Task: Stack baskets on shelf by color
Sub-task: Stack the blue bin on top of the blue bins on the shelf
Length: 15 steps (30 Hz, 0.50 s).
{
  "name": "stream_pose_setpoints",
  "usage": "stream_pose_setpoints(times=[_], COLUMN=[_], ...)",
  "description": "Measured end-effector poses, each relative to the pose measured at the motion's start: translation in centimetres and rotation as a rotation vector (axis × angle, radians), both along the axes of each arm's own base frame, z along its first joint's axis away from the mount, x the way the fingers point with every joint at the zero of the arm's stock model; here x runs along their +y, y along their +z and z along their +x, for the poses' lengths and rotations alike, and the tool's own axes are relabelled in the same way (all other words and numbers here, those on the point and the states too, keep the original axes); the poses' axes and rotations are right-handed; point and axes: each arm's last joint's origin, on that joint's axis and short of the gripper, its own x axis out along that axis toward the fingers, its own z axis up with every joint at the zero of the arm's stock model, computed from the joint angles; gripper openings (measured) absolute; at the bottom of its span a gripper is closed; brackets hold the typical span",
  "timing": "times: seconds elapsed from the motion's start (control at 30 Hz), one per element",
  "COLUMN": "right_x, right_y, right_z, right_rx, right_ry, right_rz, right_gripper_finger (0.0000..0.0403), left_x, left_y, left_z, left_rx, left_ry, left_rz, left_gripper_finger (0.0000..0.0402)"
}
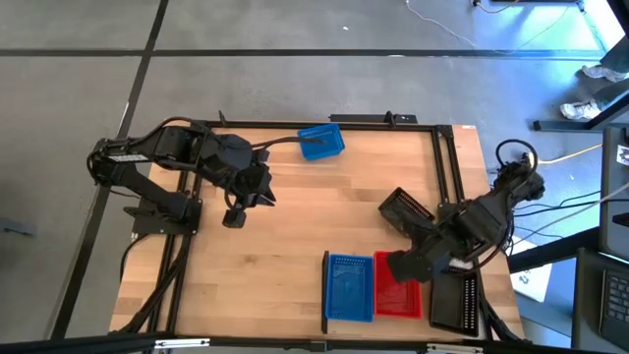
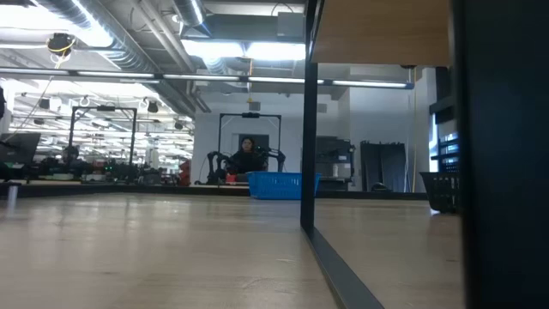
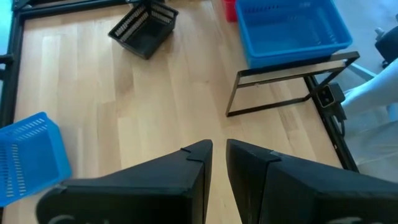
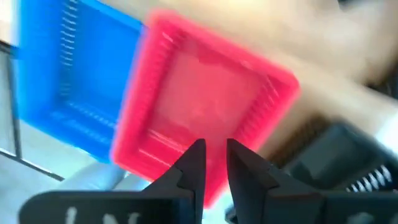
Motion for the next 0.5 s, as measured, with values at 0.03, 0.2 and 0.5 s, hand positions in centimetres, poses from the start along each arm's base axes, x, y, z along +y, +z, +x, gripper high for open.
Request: stream_pose_setpoints(times=[0.03,0.2,0.5], right_x=[-0.2,-1.6,-6.5], right_y=[0.3,1.6,4.5], right_z=[0.1,-0.1,-1.9], right_rx=[-0.038,-0.231,-0.454], right_ry=[0.011,0.043,0.147], right_rz=[-0.026,-0.237,-0.647], right_gripper_finger=[0.0062,0.0062,0.0062], left_x=[0.1,0.8,3.5], left_y=[0.0,0.1,0.4], left_z=[0.0,0.2,0.8], left_rx=[0.000,-0.011,-0.068], left_ry=[0.006,0.078,0.334], left_rz=[0.000,-0.040,-0.047], left_gripper_finger=[0.0040,0.0040,0.0040])
